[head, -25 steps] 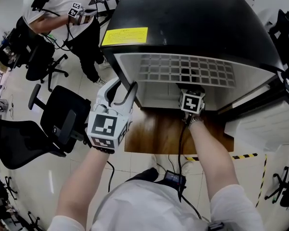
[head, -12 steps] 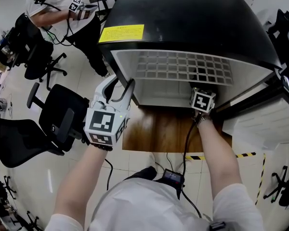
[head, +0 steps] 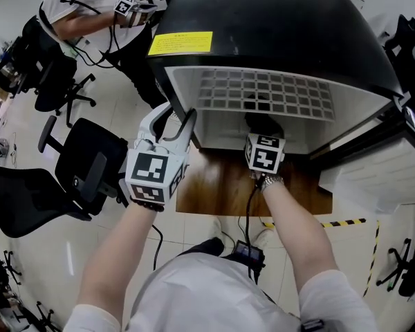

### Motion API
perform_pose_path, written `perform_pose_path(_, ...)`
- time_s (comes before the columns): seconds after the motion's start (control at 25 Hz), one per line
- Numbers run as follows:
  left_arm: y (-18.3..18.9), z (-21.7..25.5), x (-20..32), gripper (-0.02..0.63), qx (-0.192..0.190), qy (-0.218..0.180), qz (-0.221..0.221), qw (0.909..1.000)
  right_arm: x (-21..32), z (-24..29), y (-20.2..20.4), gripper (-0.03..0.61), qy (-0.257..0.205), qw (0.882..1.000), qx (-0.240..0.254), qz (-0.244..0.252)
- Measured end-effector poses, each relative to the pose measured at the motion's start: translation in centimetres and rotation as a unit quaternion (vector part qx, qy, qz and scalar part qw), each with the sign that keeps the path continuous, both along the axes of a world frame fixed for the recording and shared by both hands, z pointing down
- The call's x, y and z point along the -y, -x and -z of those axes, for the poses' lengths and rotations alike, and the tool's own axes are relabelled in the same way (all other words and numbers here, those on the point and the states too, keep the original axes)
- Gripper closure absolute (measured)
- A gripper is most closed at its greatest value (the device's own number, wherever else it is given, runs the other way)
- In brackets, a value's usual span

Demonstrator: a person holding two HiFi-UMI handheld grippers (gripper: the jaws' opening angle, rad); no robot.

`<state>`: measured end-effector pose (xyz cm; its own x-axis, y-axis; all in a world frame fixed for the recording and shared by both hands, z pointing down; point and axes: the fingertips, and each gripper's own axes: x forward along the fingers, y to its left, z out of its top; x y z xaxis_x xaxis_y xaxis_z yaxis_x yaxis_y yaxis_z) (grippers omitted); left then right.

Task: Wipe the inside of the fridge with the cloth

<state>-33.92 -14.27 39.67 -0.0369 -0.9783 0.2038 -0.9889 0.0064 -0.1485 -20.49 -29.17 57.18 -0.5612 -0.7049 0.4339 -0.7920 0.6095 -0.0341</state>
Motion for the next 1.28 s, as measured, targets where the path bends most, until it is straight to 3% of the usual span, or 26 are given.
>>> perform_pose_path(0.36,0.1,-0.1,0.0,0.446,-0.001,0.000,-0.004,1.0000,-8.9,-0.8,7.9,0.502,0.041,0.996,0.030,0.077)
perform_pose_path(0.52,0.1,0.0,0.0,0.446,0.000,-0.002,-0.007,1.0000,-11.0,-2.8,9.5,0.502,0.057,0.994,0.011,0.098)
perform_pose_path(0.72,0.0,0.0,-0.1,0.446,-0.001,-0.003,-0.008,1.0000,-10.5,-5.9,7.5,0.502,0.069,0.994,-0.027,0.084)
perform_pose_path(1.28,0.2,0.1,0.0,0.446,-0.002,-0.005,-0.006,1.0000,-4.4,-5.6,-2.2,0.502,0.045,0.998,-0.043,-0.007)
